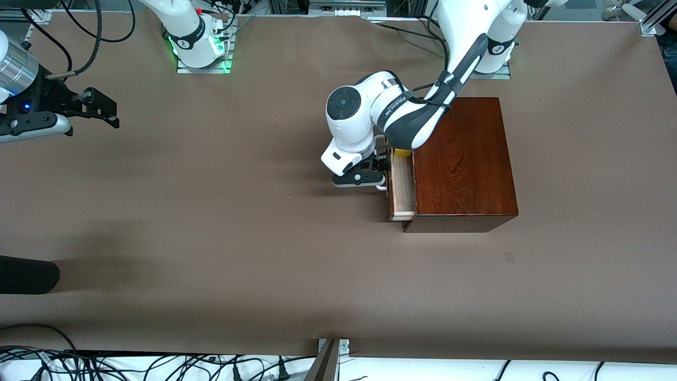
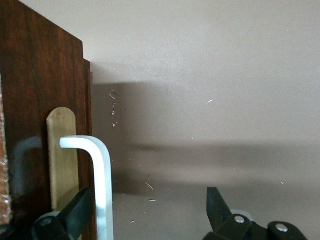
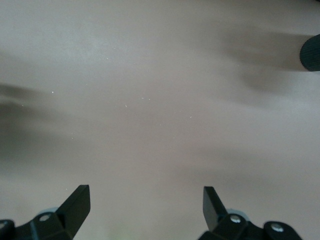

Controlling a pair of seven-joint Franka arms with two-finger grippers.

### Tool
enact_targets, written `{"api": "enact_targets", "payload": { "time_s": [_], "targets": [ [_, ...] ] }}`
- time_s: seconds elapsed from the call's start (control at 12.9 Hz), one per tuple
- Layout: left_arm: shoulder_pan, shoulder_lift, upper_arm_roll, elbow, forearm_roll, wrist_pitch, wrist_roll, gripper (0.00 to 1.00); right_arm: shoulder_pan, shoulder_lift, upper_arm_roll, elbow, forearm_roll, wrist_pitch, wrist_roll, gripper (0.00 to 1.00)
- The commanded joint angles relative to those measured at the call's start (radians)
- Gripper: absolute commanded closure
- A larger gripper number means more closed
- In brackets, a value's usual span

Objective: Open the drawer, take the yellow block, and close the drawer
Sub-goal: 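Pull the drawer handle outward with the left gripper to open the drawer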

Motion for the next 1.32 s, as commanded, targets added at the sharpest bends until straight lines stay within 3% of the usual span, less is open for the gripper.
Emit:
{"api": "enact_targets", "payload": {
  "time_s": [0.0, 0.39, 1.24],
  "targets": [
    [-0.009, 0.03, 0.0, 0.039, 0.008, -0.015, 0.007, 0.0, -0.002, 0.002, -0.001, 0.014, 0.016, -0.015, -0.005, 0.0],
    [-0.013, 0.036, -0.001, 0.041, -0.055, 0.08, -0.1, 0.0, -0.002, 0.002, -0.001, 0.014, 0.016, -0.015, -0.005, 0.0],
    [-0.038, 0.059, -0.012, 0.065, -0.095, 0.136, -0.143, 0.0, -0.003, 0.002, -0.001, 0.014, 0.016, -0.014, -0.005, 0.0]
  ]
}}
